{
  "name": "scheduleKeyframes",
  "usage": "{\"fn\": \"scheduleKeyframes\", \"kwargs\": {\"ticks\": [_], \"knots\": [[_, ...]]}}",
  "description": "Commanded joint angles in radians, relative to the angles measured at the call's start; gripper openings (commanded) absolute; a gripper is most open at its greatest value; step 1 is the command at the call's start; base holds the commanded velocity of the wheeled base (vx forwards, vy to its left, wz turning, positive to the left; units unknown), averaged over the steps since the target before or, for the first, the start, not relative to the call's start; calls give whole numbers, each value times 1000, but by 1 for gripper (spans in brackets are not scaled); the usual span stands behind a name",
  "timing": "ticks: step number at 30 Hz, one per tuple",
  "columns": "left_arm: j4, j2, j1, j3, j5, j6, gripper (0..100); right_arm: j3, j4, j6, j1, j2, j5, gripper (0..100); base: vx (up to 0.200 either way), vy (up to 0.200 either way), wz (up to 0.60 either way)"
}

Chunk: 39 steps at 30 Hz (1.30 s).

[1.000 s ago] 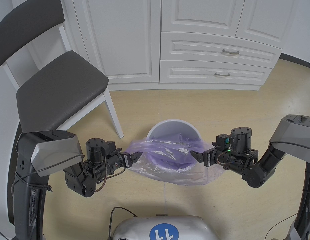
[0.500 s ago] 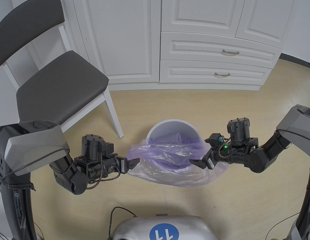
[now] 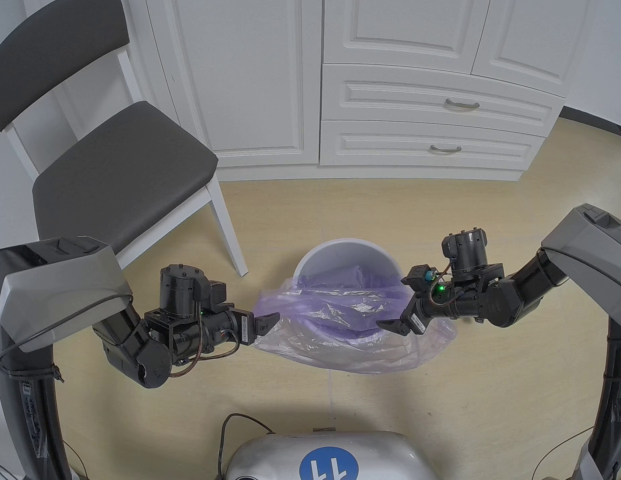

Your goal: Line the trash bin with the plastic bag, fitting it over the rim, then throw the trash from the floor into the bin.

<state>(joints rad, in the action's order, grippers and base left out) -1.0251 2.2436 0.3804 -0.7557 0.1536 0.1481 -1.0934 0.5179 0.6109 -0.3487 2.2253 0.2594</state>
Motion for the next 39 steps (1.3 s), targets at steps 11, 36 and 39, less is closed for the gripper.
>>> {"fn": "scheduleKeyframes", "kwargs": {"ticks": [11,36,39], "knots": [[-4,8,0,-5,-2,1,100,-97,2,-3,-9,88,4,0,0,0,0],[-178,11,11,-63,-94,79,100,-827,266,-640,-58,536,-428,0,0,0,0],[-178,13,17,-65,-94,82,100,-902,226,-642,-53,565,-439,0,0,0,0]]}}
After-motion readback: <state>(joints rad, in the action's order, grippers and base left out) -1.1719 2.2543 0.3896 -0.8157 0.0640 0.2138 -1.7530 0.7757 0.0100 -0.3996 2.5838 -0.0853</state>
